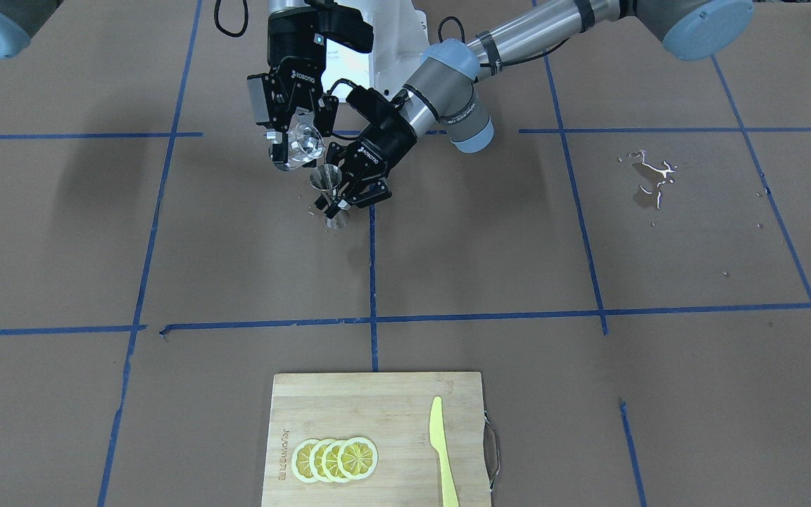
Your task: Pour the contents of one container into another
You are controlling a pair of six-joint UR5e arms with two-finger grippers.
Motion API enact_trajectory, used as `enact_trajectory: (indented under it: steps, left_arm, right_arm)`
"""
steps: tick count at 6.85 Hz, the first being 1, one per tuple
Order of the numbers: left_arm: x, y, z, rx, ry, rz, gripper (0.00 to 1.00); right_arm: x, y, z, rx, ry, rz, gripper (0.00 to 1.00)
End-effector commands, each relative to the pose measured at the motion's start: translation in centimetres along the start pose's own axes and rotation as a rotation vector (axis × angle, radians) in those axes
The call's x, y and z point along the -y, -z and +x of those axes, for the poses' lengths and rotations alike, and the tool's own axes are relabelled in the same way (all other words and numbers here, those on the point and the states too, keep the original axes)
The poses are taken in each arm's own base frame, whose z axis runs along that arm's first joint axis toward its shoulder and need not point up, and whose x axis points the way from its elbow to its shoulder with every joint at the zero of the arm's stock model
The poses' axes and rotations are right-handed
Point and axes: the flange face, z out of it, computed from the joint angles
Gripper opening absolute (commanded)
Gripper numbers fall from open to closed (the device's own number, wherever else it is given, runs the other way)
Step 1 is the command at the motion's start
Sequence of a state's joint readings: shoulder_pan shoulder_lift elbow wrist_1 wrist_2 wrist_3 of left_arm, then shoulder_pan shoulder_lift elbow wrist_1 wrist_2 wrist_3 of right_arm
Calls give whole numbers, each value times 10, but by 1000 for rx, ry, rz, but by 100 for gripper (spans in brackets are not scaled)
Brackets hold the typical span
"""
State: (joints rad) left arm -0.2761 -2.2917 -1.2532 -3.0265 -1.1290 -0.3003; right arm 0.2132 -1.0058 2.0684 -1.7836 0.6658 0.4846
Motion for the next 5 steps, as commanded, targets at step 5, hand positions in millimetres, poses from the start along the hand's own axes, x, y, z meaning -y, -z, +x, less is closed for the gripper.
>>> enact_trajectory:
  steps: [5]
  left_arm:
    - [-1,0,0,1,-1,-2,0]
  right_arm:
    - [3,-1,2,-22,73,-2,0]
